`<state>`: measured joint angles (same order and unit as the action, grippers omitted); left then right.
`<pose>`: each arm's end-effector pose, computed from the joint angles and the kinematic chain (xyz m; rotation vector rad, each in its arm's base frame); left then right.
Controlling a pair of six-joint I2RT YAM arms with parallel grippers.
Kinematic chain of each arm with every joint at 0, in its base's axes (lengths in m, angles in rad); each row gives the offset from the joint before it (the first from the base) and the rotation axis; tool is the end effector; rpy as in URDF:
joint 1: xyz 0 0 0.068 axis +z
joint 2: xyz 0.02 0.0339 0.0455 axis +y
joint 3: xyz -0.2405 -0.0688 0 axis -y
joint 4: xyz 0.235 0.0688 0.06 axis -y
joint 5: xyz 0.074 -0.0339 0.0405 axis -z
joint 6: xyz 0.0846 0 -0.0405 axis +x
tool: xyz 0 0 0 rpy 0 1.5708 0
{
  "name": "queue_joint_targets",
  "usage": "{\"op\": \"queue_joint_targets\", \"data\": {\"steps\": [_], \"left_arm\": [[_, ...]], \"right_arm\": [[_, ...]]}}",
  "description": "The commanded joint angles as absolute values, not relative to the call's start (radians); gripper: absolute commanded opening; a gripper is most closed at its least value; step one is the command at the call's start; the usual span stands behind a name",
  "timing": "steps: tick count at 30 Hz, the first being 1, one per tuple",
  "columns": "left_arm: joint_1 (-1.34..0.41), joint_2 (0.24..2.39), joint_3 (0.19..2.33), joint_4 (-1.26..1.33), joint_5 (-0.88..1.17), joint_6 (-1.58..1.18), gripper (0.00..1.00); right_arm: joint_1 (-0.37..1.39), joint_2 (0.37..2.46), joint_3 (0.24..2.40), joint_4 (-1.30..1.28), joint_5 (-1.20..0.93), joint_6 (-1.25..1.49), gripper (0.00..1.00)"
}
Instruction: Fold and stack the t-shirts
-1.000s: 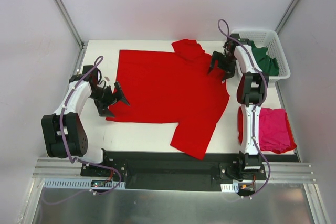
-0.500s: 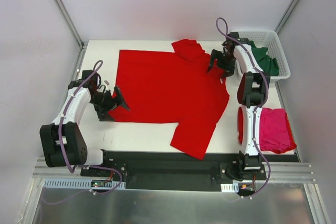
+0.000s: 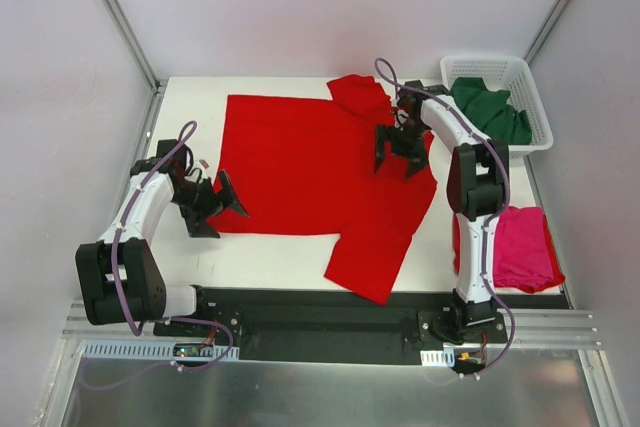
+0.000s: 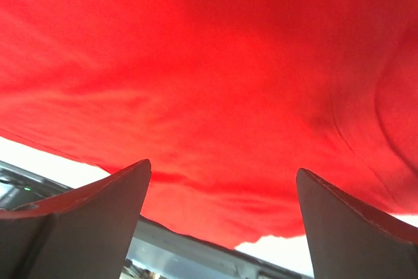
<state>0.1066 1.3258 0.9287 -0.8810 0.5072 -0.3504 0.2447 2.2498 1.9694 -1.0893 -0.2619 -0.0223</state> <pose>0.2473 -0.0149 0.1696 -0.5328 2.7659 -0.7745 0.4260 0.1290 0.1407 -0.4304 2.9112 0.4181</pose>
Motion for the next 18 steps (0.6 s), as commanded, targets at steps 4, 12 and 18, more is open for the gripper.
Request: {"op": "queue_joint_targets", "data": {"steps": [4, 12, 18], "left_arm": [[0.112, 1.298, 0.923, -0.907, 0.526, -0.325, 0.99], [0.112, 1.307, 0.940, -0.908, 0.526, -0.319, 0.99], [0.113, 1.308, 0.939, -0.913, 0.515, -0.313, 0.99]], "right_arm": [[0.232, 2.106, 1.799, -1.091, -0.178, -0.080, 0.96], [0.233, 2.212, 1.857, -1.084, -0.192, -0.077, 0.96], [0.233, 2.325, 1.966, -1.141, -0.163, -0.089, 0.96]]}}
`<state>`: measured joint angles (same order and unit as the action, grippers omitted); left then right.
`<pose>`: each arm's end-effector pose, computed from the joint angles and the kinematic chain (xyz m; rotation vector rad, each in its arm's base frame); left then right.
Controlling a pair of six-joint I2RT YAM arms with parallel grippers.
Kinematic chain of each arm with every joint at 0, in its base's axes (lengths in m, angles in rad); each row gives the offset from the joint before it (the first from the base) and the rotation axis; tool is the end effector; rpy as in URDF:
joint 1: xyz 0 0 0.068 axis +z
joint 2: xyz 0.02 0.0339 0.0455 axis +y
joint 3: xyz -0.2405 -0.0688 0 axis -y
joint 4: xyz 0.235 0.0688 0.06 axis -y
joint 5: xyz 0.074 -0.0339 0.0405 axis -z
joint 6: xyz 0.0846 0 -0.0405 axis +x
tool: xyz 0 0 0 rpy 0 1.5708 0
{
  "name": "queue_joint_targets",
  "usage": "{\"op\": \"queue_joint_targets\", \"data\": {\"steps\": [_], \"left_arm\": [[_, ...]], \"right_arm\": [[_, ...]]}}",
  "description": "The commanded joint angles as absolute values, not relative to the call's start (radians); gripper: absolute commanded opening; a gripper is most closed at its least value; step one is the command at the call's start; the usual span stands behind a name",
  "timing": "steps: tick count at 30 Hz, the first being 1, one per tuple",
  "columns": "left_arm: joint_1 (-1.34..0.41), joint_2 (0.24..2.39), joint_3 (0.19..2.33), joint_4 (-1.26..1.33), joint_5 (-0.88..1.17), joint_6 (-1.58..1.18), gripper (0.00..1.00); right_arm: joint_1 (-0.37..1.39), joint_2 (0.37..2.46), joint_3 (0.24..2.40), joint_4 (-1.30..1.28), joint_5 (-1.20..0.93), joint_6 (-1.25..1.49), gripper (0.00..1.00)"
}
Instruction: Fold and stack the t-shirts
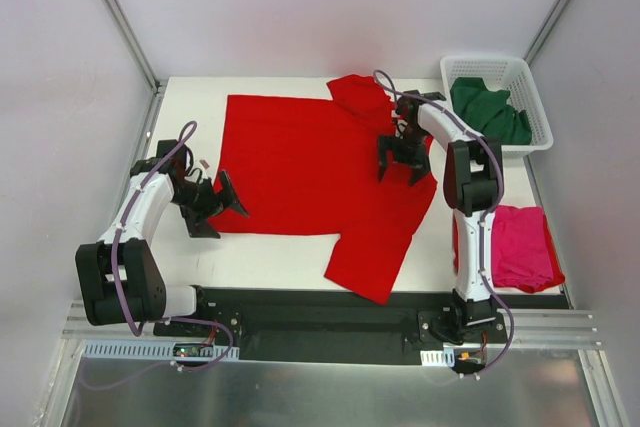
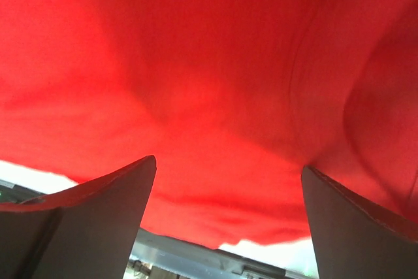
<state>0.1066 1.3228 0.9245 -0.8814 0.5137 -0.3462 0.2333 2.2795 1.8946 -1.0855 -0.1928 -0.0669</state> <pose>0.2463 -0.0155 0.1693 -0.5260 2.7663 -0.7830 0.4171 0.1158 0.1072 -0.4696 3.0062 0.3059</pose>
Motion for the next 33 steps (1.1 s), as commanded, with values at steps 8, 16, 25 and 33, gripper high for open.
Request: {"op": "queue_joint_targets", "data": {"steps": [8, 16, 25, 33], "left_arm": [[0.112, 1.315, 0.942, -0.919, 0.509, -0.308, 0.99], [0.112, 1.319, 0.945, -0.920, 0.511, -0.308, 0.99], [0.113, 1.328, 0.946, -0.919, 0.511, -0.311, 0.99], [0.112, 1.318, 0.965, -0.916, 0.509, -0.321, 0.99]], "right_arm": [[0.224, 2.411, 2.142, -1.189, -0.137, -0.092, 0.96], [0.195, 2.476, 2.283, -1.233, -0.135, -0.077, 0.96], [0.190, 2.344, 2.129, -1.218, -0.176, -0.064, 0.96], [0.190, 2.249, 2.170, -1.106, -0.248, -0.012, 0.96]]}}
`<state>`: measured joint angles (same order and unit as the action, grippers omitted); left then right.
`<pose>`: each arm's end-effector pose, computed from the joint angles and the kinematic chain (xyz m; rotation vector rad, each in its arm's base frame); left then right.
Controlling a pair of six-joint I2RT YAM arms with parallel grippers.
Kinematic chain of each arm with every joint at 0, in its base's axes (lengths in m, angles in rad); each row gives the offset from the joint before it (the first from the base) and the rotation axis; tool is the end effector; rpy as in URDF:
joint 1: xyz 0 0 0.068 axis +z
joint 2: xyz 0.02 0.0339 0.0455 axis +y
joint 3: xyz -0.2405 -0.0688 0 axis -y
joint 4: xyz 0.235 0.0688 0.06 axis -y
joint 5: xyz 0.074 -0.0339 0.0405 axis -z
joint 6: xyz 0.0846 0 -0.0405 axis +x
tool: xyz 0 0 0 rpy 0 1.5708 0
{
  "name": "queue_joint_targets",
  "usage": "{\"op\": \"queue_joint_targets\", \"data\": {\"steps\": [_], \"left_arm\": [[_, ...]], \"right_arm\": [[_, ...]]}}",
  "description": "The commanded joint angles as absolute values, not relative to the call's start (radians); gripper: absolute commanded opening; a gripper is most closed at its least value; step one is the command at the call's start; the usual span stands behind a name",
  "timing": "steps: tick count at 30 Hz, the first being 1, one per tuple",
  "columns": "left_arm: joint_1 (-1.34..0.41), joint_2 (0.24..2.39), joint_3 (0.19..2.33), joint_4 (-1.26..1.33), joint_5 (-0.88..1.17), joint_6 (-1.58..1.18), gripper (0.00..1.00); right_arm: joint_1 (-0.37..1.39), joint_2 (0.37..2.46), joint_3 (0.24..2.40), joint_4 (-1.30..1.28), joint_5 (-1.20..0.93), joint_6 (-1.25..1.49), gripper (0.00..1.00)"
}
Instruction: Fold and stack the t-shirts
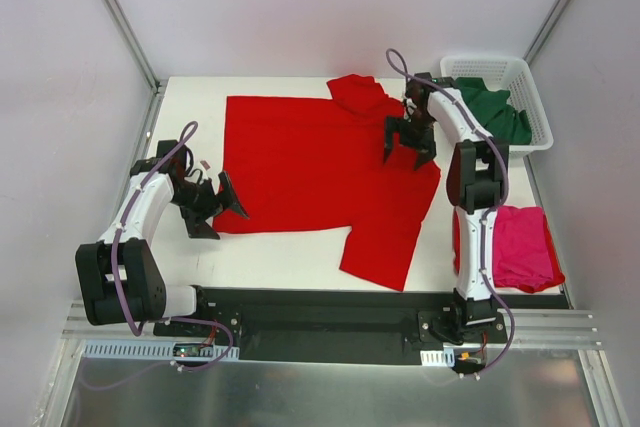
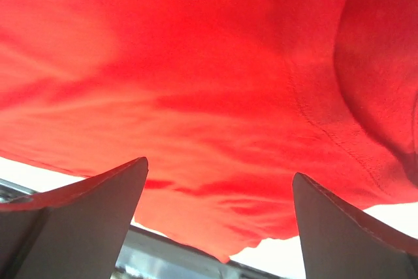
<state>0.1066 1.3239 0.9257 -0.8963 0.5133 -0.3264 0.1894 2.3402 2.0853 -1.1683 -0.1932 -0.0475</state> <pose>0.2444 -0.0156 0.1688 -0.5060 2.7803 -0.7797 0.4418 0.1012 0.1297 -0.3750 2.9696 0.3050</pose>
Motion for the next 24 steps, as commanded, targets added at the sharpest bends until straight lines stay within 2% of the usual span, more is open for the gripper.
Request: {"op": "queue_joint_targets", "data": {"steps": [1, 7, 13, 24], "left_arm": [[0.113, 1.315, 0.965, -0.914, 0.509, -0.324, 0.99], [0.112, 1.292, 0.968, -0.905, 0.515, -0.331, 0.99], [0.112, 1.266, 0.963, -0.905, 0.512, -0.341, 0.99], [0.112, 1.212, 0.948, -0.887, 0.506, -0.368, 0.99]], "right_arm": [[0.190, 2.261, 2.186, -1.092, -0.258, -0.008, 0.96], [0.190, 2.388, 2.267, -0.971, -0.317, 0.075, 0.96], [0.186, 2.500, 2.327, -0.968, -0.347, 0.132, 0.96], [0.153, 2.542, 2.344, -0.931, -0.374, 0.176, 0.96]]}}
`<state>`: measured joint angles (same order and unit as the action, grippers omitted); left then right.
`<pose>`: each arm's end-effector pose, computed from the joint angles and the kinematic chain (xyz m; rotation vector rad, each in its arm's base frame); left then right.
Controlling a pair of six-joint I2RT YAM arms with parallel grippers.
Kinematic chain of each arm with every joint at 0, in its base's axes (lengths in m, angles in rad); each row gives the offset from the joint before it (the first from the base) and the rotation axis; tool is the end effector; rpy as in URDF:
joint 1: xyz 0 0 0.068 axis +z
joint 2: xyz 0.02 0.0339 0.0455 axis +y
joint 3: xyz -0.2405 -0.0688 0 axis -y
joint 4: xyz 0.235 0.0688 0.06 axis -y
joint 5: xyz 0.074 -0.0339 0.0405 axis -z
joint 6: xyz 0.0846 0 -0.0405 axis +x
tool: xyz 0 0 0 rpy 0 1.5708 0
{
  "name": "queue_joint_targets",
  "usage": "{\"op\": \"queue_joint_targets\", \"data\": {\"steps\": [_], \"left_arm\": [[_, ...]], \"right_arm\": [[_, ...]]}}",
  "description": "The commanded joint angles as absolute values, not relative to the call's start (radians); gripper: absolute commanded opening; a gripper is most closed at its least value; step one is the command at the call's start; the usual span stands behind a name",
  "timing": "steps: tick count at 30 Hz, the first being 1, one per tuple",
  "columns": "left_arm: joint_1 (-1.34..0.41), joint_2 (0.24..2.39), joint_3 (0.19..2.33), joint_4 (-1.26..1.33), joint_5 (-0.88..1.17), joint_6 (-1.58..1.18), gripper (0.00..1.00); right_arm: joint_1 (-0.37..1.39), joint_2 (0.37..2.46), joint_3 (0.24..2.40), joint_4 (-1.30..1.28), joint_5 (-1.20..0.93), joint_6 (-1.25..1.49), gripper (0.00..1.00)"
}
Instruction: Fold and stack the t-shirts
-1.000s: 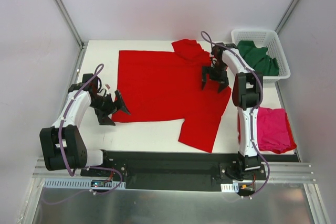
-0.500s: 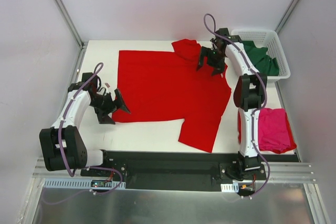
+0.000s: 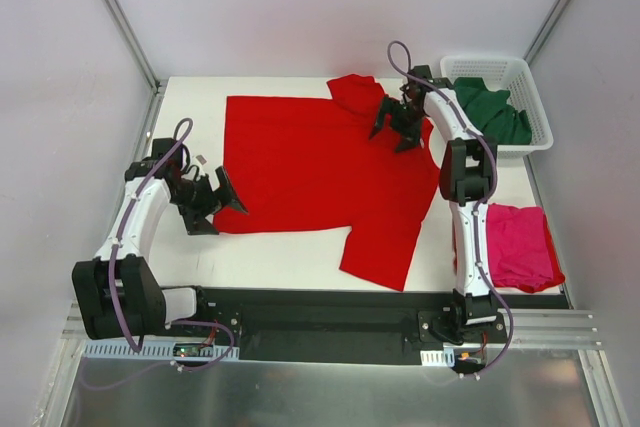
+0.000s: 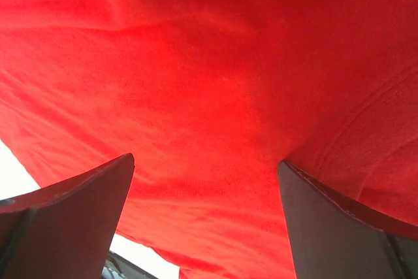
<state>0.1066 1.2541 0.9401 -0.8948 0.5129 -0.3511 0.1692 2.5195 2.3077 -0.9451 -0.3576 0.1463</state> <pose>0.2425 -0.0158 0.1884 -0.4945 2.7036 -0.7758 0.5070 0.1167 0.1226 -0.1350 2.7315 0.5779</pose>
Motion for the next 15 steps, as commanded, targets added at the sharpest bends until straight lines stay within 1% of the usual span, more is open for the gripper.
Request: {"op": "queue_joint_targets", "data": {"steps": [1, 6, 11, 14, 15], "left_arm": [[0.113, 1.209, 0.945, -0.888, 0.505, -0.370, 0.99], [0.114, 1.195, 0.943, -0.862, 0.495, -0.391, 0.99], [0.113, 1.184, 0.925, -0.801, 0.505, -0.413, 0.99], [0.112, 1.195, 0.917, -0.750, 0.506, -0.423, 0.99], [0.113, 1.204, 0.922, -0.741, 0.511, -0.428, 0.99]], "right_arm": [[0.149, 2.545, 2.352, -0.934, -0.371, 0.175, 0.96], [0.132, 2.534, 2.356, -0.914, -0.357, 0.164, 0.96], [0.126, 2.488, 2.312, -0.844, -0.412, 0.166, 0.96], [0.126, 2.416, 2.244, -0.799, -0.483, 0.182, 0.96], [0.129, 2.387, 2.177, -0.754, -0.501, 0.189, 0.96]]}}
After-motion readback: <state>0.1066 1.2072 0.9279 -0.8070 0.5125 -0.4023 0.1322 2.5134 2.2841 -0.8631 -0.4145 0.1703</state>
